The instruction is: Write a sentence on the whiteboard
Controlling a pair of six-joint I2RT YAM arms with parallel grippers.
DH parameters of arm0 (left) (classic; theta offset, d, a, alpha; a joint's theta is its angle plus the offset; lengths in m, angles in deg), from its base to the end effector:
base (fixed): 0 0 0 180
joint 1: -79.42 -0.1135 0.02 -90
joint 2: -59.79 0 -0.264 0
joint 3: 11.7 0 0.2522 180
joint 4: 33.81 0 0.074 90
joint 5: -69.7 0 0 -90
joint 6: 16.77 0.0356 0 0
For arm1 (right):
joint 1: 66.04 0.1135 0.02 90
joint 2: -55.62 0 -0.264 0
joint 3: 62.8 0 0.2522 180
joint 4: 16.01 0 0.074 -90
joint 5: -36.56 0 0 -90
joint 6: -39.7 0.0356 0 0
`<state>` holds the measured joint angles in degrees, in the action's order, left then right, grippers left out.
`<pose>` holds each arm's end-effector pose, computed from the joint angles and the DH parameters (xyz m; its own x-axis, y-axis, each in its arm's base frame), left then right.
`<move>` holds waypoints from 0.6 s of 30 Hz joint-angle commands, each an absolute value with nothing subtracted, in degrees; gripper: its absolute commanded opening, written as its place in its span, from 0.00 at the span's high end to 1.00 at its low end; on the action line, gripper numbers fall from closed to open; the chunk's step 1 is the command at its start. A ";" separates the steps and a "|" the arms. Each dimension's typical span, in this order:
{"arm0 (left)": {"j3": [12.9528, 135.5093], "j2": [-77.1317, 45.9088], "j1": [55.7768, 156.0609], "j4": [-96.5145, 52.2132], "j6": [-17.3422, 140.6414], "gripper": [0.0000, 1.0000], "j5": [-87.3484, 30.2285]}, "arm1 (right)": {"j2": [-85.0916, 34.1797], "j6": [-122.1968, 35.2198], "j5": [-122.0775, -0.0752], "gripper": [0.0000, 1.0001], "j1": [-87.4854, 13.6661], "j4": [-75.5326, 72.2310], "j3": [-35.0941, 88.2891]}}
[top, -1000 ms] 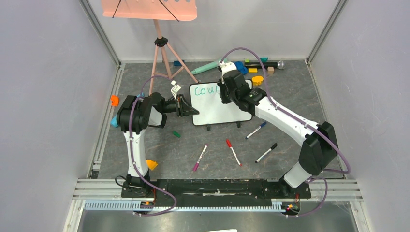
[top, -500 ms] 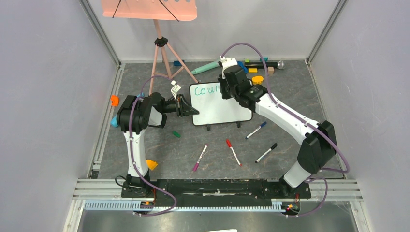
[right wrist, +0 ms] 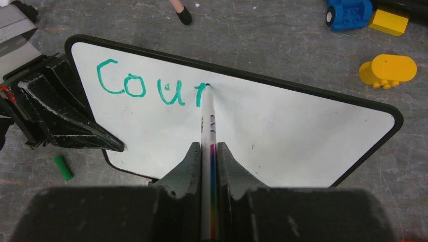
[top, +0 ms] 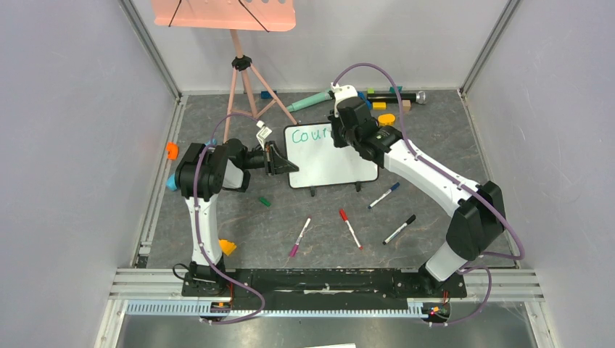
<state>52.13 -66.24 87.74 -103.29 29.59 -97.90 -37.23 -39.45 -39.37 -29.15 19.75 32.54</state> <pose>0.3649 -0.0885 0.1143 -0.5923 -0.0632 -0.8033 0.8027 0.0397 -0.5950 0.3058 0.2187 0.3286 -0.5099 -0.1544 -0.8463 -0.3296 0.9437 0.0264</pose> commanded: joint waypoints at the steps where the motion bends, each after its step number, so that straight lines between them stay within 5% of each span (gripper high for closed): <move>1: 52.69 -65.41 87.51 -109.26 31.48 0.98 -99.60 | -34.95 -40.21 -38.20 1.00 -30.27 19.23 32.63; 18: 52.79 -65.47 87.51 -109.28 31.31 0.98 -99.58 | -31.62 -40.24 -39.09 1.00 -30.27 17.61 28.31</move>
<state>52.13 -66.24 87.74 -103.75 29.61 -98.16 -33.13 -39.65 -39.46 -30.27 19.23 28.41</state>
